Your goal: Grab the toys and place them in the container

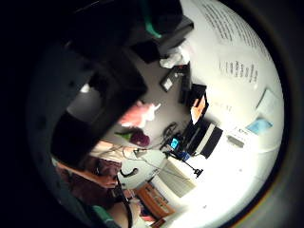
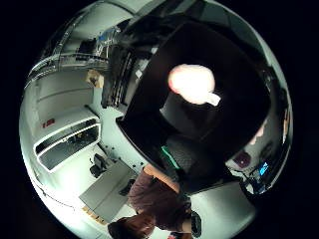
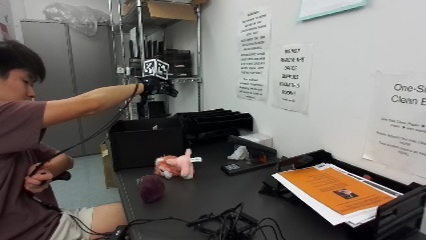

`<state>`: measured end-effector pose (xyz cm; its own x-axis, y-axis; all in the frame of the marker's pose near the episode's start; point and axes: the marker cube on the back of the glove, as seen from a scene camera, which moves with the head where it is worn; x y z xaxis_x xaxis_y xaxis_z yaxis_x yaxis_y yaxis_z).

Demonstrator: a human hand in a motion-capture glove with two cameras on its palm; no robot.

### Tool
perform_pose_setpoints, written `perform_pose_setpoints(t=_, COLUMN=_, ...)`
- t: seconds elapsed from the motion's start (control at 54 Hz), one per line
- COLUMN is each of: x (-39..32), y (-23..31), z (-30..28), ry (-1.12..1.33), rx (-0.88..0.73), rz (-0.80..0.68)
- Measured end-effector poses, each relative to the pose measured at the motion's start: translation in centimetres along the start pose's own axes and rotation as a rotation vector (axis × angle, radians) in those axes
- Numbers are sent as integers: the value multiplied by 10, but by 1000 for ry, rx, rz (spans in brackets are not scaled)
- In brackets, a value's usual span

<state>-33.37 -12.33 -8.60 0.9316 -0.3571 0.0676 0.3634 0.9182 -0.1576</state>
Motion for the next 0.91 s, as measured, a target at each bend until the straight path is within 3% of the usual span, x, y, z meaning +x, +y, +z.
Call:
perform_pose_setpoints(t=0.259, x=83, y=59, z=-29, ry=23, rx=42, rz=112)
perform_pose_setpoints(t=0.5, x=207, y=153, z=-1, ry=-38, rx=79, rz=268)
perform_pose_setpoints(t=0.704, x=253, y=198, z=83, ry=-124, rx=92, rz=254)
perform_pose_setpoints(t=0.907, x=229, y=163, z=229, ry=-252, rx=3, rz=187)
